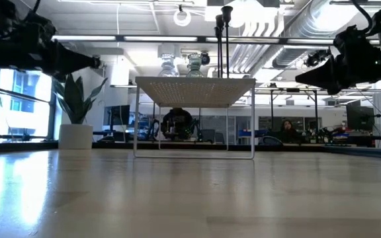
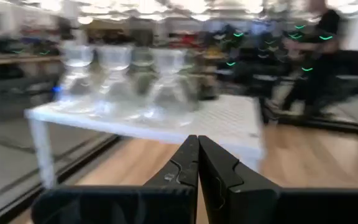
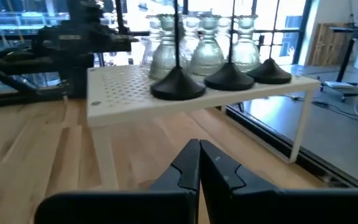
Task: Pick & Place candle stick holders
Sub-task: Return to Home Position
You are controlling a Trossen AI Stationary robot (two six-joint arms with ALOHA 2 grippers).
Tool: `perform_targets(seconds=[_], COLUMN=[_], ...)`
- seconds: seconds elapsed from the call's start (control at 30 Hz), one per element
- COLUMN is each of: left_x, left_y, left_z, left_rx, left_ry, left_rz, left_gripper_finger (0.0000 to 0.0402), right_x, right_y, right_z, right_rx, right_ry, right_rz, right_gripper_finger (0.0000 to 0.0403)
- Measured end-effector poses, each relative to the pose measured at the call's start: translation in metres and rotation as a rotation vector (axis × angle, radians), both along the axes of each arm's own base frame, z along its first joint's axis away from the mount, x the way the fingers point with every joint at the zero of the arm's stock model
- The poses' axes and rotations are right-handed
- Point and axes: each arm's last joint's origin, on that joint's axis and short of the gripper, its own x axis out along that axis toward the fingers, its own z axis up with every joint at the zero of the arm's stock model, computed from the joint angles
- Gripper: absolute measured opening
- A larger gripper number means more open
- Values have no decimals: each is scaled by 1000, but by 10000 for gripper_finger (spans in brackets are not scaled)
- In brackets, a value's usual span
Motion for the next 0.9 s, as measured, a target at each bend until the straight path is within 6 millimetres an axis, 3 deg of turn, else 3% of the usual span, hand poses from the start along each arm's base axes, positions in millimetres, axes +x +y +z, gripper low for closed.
perform_targets(seconds=[0.13, 0.33, 0.9], left_x=[1, 1, 3], left_y=[-2, 1, 2], left_z=[-2, -4, -7], left_rx=[5, -86, -113], left_ry=[22, 11, 32], left_rz=[-76, 2, 5], left_gripper_finger=[0, 0, 0], right_x=[-2, -3, -3], right_y=[-3, -6, -6], right_z=[0, -6, -6], right_rx=[34, 128, 168], right_ry=[-12, 4, -19], right_rz=[-91, -209, -207], right_gripper_finger=[0, 0, 0])
